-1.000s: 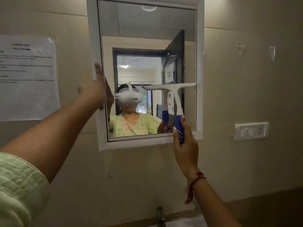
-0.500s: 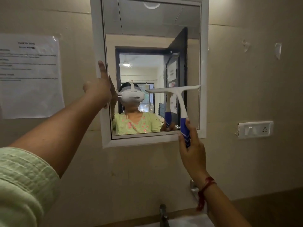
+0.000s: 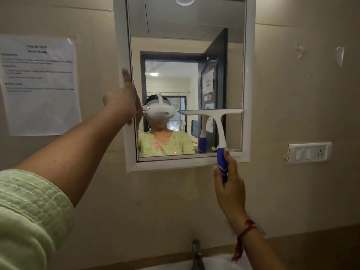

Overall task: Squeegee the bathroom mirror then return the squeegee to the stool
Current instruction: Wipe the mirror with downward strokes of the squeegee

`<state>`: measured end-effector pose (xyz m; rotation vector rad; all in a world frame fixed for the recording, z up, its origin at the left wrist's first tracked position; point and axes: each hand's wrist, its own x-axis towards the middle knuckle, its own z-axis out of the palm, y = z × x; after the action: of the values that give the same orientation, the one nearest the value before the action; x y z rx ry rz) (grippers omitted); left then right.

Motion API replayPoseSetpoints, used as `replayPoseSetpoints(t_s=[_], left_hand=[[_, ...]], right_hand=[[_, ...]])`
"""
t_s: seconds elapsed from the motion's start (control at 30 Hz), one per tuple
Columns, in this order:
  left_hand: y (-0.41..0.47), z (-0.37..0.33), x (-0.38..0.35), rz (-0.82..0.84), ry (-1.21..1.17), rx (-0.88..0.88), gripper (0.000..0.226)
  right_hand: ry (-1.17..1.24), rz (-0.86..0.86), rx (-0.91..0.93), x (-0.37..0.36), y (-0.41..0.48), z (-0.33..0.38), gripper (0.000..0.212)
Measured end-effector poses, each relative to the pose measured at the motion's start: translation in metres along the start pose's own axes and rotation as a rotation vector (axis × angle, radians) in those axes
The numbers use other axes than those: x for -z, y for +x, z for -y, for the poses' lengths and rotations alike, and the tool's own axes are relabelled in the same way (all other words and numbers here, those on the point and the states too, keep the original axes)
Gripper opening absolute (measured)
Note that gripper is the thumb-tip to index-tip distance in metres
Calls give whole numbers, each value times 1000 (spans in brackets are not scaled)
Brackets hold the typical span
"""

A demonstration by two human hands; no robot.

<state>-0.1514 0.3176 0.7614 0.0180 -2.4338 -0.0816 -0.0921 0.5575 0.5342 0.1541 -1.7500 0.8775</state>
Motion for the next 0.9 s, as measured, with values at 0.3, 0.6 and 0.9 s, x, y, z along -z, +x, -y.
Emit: replayPoseSetpoints(t_s=[0.3,0.6,0.9], left_hand=[[-3,-3,2,2,-46,-2,121],[-2,-2,3,2,-57,-3,110],[-3,-6,3,14,-28,15,119]], right_hand=[[21,128,-106,-8,-73,-23,51],[-11,76,-109,-4,-29,-15,52],[-11,128,-175,1,-67,-27,50]])
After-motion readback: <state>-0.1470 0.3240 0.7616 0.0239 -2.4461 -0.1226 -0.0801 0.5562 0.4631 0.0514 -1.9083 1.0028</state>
